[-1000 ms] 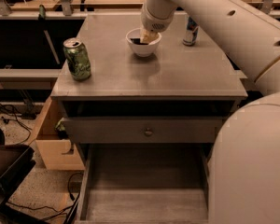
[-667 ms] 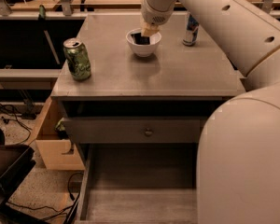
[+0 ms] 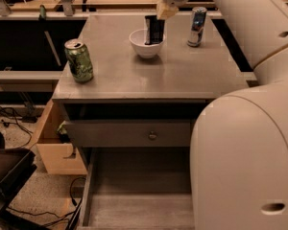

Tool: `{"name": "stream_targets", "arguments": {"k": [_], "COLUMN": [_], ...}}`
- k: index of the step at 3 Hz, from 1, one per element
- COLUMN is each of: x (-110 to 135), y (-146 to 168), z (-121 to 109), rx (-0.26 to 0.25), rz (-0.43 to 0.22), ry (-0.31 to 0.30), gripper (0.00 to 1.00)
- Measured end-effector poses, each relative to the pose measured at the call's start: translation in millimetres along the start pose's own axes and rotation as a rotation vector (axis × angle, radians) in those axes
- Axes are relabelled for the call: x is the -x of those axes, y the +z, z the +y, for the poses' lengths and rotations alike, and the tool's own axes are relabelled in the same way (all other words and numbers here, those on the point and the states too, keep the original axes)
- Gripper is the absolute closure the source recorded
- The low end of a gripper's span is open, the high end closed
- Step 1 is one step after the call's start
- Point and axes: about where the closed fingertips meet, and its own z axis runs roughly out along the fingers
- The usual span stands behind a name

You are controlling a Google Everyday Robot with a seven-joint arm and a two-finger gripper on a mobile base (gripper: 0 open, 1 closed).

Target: Pick rxbar blueberry from white bowl and place on counter

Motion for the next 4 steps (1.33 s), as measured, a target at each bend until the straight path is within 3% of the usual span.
{"name": "stream_targets", "arguments": {"k": [3,4], "x": [-69.2,-75.7], "y": [-105.2,-113.3], "z": [20.6,40.5], "rx": [-0.111,-0.127], "rz": [0.020,-0.015], "ry": [0.076,0.103], "gripper": [1.00,1.00]}}
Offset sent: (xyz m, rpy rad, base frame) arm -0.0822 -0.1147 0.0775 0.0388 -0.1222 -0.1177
